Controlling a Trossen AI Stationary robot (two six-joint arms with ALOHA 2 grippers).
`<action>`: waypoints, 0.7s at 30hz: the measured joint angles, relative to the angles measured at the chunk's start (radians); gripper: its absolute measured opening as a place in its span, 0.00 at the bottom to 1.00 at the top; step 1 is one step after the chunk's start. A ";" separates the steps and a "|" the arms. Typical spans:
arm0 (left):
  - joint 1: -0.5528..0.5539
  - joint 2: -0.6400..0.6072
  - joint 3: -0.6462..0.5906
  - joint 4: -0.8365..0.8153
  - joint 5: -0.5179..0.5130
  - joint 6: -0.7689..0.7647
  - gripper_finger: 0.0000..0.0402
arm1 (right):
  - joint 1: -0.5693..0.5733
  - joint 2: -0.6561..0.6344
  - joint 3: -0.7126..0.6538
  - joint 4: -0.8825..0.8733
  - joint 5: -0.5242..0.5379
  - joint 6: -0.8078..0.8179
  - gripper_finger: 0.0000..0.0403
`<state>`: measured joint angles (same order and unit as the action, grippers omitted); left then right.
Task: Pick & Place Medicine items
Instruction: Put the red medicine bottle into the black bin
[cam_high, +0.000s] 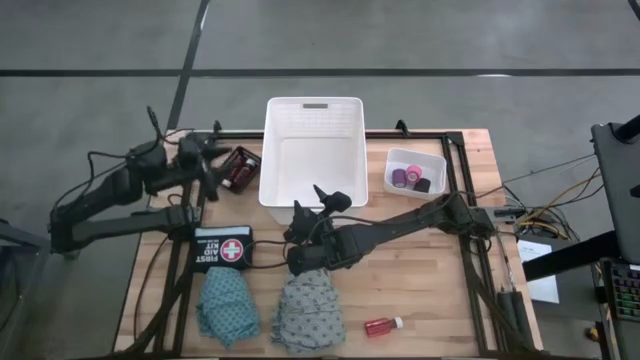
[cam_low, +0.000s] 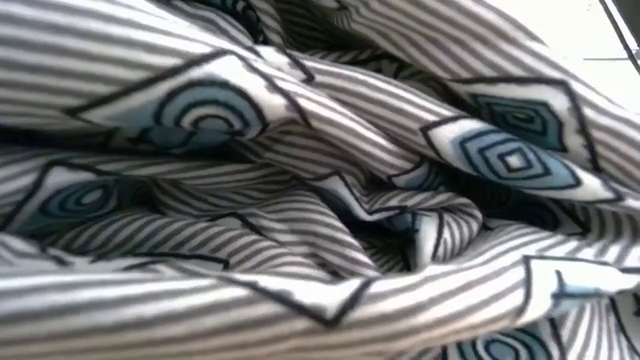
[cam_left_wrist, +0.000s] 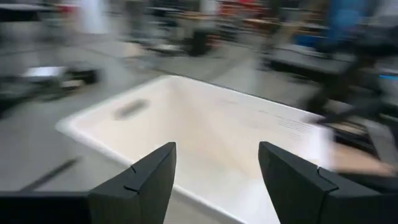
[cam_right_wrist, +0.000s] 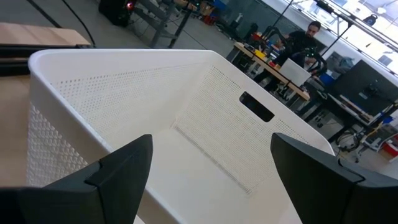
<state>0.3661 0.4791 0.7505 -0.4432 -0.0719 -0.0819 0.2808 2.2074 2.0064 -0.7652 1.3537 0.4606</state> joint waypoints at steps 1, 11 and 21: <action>-0.001 -0.007 -0.008 0.000 0.062 0.004 0.58 | 0.000 0.000 0.000 0.001 0.000 0.000 0.81; -0.001 -0.034 -0.036 -0.006 0.204 0.013 0.58 | 0.000 0.000 0.000 0.002 0.000 0.000 0.81; -0.001 -0.031 -0.036 -0.015 0.203 -0.050 0.58 | 0.000 0.000 0.000 0.027 0.000 0.000 0.81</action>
<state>0.3653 0.4477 0.7147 -0.4586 0.1314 -0.1318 0.2806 2.2074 2.0064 -0.7379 1.3537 0.4610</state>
